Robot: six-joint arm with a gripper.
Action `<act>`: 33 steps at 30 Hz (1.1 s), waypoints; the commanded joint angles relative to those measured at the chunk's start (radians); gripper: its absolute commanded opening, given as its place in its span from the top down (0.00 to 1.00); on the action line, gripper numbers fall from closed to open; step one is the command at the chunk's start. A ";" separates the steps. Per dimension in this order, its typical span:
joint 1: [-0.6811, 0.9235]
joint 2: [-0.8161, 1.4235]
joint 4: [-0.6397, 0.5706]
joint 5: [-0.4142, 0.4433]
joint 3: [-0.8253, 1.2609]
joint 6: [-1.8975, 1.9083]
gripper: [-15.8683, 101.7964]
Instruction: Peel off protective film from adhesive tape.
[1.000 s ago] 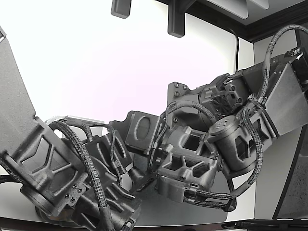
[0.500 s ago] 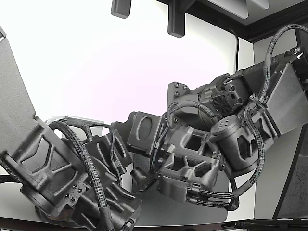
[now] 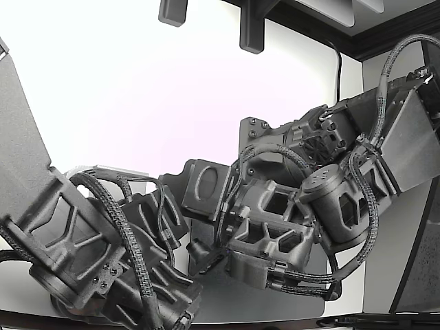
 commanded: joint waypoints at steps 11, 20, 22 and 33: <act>-0.015 0.049 0.046 0.005 -0.035 -0.025 0.96; -0.049 0.192 0.170 0.028 -0.058 -0.040 0.96; -0.064 0.232 0.207 0.041 -0.061 0.031 0.96; -0.554 0.775 -0.051 -0.416 0.176 0.261 0.02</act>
